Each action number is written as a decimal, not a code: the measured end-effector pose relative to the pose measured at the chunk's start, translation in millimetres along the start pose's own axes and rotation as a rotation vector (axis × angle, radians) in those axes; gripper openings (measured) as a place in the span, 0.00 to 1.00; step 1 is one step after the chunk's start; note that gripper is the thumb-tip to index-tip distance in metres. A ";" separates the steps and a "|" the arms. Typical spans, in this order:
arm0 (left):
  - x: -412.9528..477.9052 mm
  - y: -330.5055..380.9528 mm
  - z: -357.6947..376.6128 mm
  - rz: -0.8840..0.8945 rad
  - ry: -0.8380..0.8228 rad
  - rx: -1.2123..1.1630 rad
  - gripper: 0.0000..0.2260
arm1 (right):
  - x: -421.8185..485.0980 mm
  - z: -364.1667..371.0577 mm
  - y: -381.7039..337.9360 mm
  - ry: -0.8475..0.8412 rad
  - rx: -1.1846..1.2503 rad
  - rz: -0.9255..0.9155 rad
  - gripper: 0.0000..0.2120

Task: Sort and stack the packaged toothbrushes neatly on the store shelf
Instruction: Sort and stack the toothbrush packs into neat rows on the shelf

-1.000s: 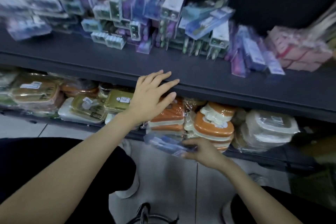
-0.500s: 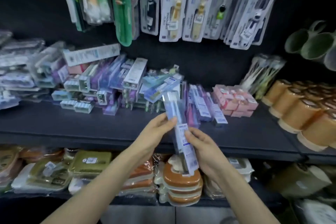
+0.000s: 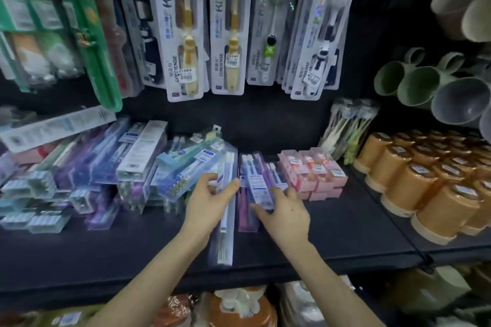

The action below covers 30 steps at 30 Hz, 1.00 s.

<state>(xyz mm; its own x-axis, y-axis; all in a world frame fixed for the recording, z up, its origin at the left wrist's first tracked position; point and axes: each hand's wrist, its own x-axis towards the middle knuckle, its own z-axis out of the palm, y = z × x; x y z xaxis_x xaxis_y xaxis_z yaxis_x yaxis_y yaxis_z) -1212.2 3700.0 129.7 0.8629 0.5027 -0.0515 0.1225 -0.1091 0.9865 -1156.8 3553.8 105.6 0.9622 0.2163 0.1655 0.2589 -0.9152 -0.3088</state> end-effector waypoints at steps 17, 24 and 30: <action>-18.4 -32.6 -4.3 -0.080 -0.212 0.085 0.28 | -2.3 2.6 -8.0 0.034 -0.113 -0.147 0.16; -26.1 -39.3 -28.5 -0.117 -0.100 -0.041 0.29 | -31.1 -18.5 10.2 0.136 0.470 0.085 0.17; -41.3 -48.6 -52.6 -0.220 -0.001 -0.075 0.29 | -46.0 -62.9 36.9 -0.124 1.064 0.147 0.12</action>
<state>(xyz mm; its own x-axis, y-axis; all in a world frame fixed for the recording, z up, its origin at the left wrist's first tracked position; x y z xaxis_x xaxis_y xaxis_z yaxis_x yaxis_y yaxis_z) -1279.5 3729.6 92.1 0.8196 0.5068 -0.2671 0.2711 0.0676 0.9602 -1196.8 3488.7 145.5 0.9762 0.2162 -0.0170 0.0234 -0.1832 -0.9828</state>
